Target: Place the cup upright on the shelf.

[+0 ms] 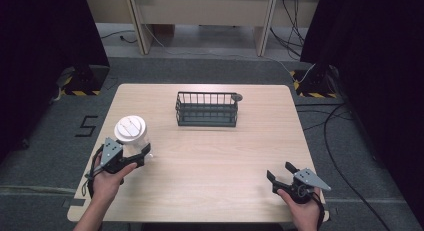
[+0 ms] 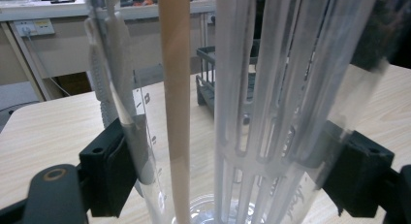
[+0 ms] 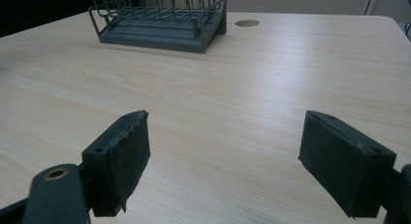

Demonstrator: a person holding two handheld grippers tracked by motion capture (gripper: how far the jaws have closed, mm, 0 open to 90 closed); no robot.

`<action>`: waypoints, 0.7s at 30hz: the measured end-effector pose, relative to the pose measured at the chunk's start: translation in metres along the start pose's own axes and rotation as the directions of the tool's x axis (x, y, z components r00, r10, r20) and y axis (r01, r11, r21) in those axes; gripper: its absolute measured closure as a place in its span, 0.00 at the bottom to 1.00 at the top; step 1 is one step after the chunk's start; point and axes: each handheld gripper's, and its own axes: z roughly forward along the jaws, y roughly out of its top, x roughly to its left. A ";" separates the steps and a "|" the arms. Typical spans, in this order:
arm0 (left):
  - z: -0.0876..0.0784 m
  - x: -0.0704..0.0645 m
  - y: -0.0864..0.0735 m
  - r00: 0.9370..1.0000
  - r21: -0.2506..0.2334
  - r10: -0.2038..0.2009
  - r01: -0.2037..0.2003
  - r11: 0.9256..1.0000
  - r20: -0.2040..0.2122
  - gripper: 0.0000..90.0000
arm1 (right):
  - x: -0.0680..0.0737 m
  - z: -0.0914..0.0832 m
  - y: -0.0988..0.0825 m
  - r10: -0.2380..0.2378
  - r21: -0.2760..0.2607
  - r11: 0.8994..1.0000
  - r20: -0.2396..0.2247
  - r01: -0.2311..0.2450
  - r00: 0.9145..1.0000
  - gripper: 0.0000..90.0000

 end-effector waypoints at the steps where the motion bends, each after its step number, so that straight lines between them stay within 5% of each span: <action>1: 0.001 0.000 0.001 1.000 0.001 0.001 -0.001 1.000 0.001 0.19 | 0.000 0.000 0.000 -0.001 0.000 1.000 0.000 0.001 1.000 0.21; 21: 0.017 -0.005 0.016 1.000 -0.015 -0.002 0.002 1.000 0.022 0.19 | -0.001 0.000 0.000 -0.005 -0.002 1.000 -0.002 0.005 1.000 0.21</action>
